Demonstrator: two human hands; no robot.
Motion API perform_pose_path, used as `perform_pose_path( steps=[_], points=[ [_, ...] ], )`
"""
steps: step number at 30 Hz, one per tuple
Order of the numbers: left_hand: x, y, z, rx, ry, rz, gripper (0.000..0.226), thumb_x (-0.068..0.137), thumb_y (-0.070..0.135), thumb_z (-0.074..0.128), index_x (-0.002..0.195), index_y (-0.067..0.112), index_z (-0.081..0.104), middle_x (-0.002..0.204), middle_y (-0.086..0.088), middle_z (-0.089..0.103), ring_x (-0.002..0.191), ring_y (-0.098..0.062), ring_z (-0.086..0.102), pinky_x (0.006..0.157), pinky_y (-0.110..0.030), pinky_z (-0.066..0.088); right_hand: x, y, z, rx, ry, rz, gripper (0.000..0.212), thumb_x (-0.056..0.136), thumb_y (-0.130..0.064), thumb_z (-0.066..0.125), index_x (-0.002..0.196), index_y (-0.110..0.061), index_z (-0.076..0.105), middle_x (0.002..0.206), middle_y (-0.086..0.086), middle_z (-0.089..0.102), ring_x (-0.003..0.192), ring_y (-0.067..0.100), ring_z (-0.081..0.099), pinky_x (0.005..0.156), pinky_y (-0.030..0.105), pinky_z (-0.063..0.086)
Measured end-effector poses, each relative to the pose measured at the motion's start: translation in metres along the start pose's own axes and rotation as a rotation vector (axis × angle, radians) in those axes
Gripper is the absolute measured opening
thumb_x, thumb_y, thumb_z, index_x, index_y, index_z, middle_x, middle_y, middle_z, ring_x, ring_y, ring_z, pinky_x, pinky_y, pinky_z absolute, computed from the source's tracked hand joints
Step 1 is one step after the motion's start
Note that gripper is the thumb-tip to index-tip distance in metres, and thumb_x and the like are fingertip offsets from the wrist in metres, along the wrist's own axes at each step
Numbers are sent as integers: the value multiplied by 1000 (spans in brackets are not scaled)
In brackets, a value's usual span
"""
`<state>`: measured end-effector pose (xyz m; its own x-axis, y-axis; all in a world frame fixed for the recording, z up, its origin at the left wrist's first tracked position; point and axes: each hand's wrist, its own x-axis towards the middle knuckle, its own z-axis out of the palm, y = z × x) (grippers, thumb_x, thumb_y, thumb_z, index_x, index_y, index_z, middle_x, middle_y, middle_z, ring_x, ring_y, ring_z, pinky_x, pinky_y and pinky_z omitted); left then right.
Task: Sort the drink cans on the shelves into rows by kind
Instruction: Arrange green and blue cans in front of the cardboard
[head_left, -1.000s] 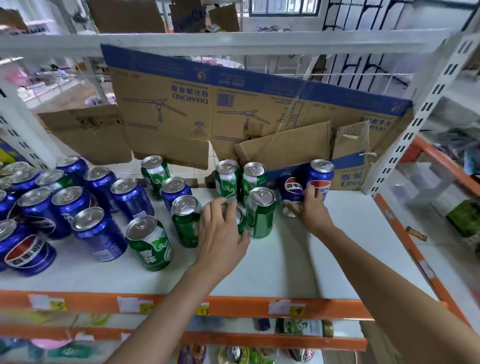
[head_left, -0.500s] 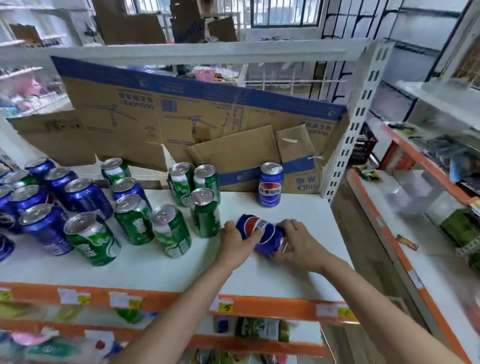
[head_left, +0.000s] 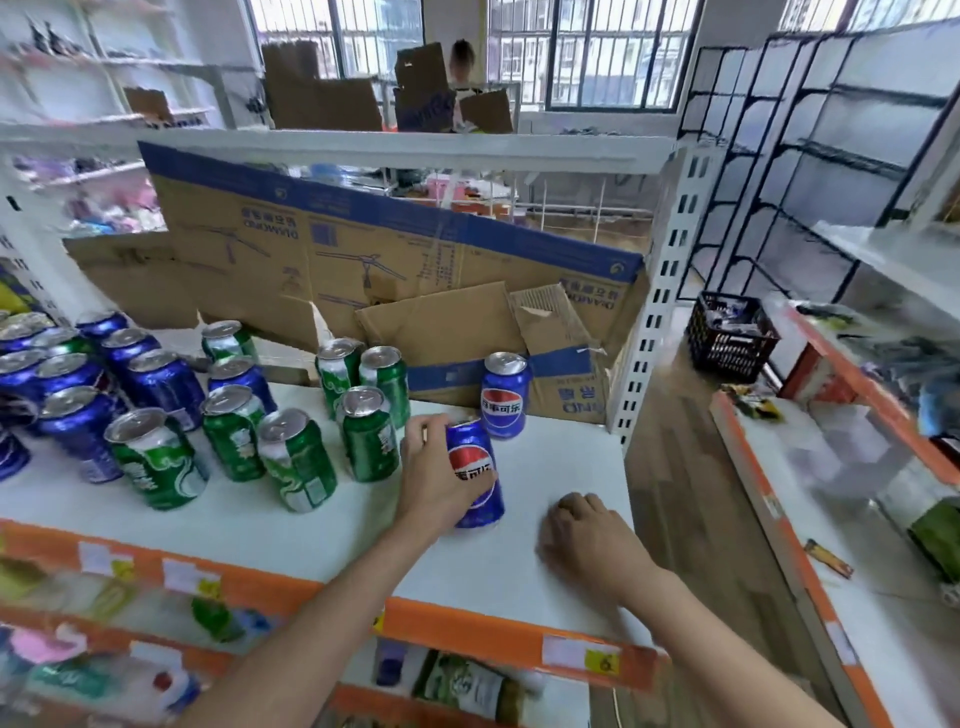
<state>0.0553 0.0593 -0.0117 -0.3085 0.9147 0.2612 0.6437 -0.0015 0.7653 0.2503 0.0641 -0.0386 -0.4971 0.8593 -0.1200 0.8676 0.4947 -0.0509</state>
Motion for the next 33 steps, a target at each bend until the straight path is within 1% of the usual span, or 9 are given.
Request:
perform_pose_path(
  steps=[3, 7, 8, 12, 17, 22, 25, 29, 33],
  points=[
    [-10, -4, 1, 126, 92, 196, 64, 62, 12, 82, 116, 10, 49, 124, -5, 33, 115, -21, 40, 99, -27, 39, -1, 0, 0, -38, 20, -1, 55, 93, -45, 31, 125, -5, 51, 130, 11, 46, 120, 28, 43, 90, 37, 41],
    [-21, -18, 4, 170, 175, 280, 71, 60, 9, 83, 121, 8, 45, 127, -7, 26, 115, -11, 32, 99, -20, 35, -3, 2, 9, -74, 9, -27, 49, 72, -47, 36, 73, -11, 70, 77, 3, 63, 67, 22, 62, 45, 35, 49],
    [-22, -18, 5, 146, 189, 245, 74, 61, 9, 83, 123, 7, 44, 129, -9, 26, 115, -10, 32, 99, -20, 35, -4, 2, 10, -101, 41, -7, 47, 73, -46, 38, 73, -12, 71, 77, 2, 64, 66, 21, 62, 46, 34, 48],
    [-27, -16, 8, 21, 165, 86, 91, 65, 11, 83, 138, 9, 29, 135, -8, 29, 119, -9, 31, 98, -18, 31, -4, 0, 10, -96, 47, -30, 49, 96, -42, 34, 127, -7, 49, 129, 8, 47, 119, 28, 43, 89, 36, 38],
    [-28, -22, 1, 4, 45, -18, 87, 68, 12, 80, 138, 13, 28, 136, -6, 36, 124, -20, 43, 102, -35, 42, 1, -3, 4, -100, 68, -50, 50, 97, -45, 34, 125, -7, 51, 128, 9, 48, 120, 27, 42, 91, 33, 37],
    [-33, -34, -30, 90, -46, 60, 48, 84, 10, 64, 127, 11, 44, 120, 0, 45, 110, -17, 52, 92, -33, 46, 17, -2, -7, -37, 7, -7, 42, 97, -40, 36, 118, -11, 58, 121, 7, 52, 114, 26, 46, 89, 33, 42],
    [-19, -34, -49, 77, -17, 116, 27, 89, 4, 54, 114, 11, 57, 107, 6, 46, 95, -11, 56, 85, -26, 49, 34, -9, -31, 279, -70, 2, 38, 95, -36, 47, 127, -17, 54, 127, 4, 55, 112, 19, 53, 92, 28, 44],
    [8, -22, -57, -35, 1, 114, 28, 88, -5, 47, 104, 15, 58, 107, 1, 56, 89, -8, 60, 80, -24, 49, 51, -43, -57, 782, 36, -31, 65, 81, -27, 71, 136, -21, 37, 126, -6, 48, 116, 12, 48, 91, 24, 43],
    [23, -11, -50, -175, 13, 86, 27, 88, -6, 47, 99, 17, 58, 102, 1, 63, 86, -7, 61, 77, -17, 48, 68, -72, -47, 926, 160, -45, 70, 68, -29, 81, 123, -26, 37, 120, -8, 50, 111, 13, 52, 90, 28, 49]
  ],
)
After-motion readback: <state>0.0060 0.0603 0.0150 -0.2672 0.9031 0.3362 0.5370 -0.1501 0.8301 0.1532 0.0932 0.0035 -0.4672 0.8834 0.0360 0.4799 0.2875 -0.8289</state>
